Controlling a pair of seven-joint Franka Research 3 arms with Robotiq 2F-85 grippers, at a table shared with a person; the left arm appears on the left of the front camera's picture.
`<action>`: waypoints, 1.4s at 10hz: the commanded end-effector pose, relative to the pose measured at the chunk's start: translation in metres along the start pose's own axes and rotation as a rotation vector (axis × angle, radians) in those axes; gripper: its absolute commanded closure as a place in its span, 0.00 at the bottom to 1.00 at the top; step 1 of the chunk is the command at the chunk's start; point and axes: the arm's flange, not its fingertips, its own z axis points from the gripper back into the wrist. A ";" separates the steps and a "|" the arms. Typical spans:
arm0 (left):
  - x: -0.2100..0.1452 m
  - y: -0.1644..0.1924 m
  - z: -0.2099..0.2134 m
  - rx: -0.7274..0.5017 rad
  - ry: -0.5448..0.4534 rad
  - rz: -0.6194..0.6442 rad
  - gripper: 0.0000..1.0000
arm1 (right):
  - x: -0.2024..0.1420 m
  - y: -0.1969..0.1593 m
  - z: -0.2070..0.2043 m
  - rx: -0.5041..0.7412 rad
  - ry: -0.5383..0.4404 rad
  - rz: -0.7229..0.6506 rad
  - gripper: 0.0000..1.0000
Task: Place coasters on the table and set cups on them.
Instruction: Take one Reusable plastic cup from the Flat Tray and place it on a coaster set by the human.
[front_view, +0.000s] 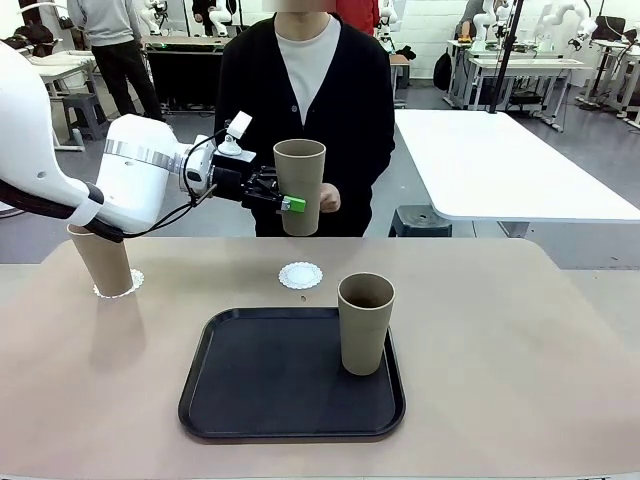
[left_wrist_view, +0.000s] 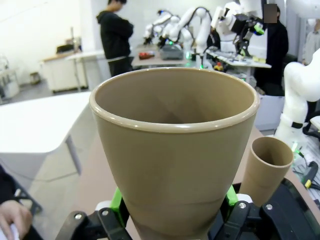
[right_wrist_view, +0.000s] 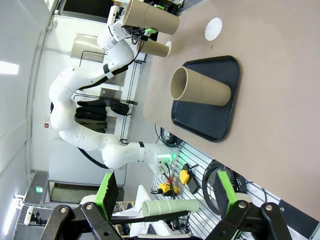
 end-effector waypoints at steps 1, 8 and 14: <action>0.002 -0.002 0.000 -0.006 -0.009 0.000 0.15 | 0.001 0.000 -0.001 0.015 -0.001 0.005 0.00; -0.037 0.060 0.000 -0.064 0.016 -0.096 0.15 | 0.001 0.000 -0.001 0.015 -0.001 0.005 0.00; -0.064 0.081 -0.001 -0.158 0.007 -0.111 0.15 | 0.001 0.000 -0.001 0.015 -0.001 0.005 0.00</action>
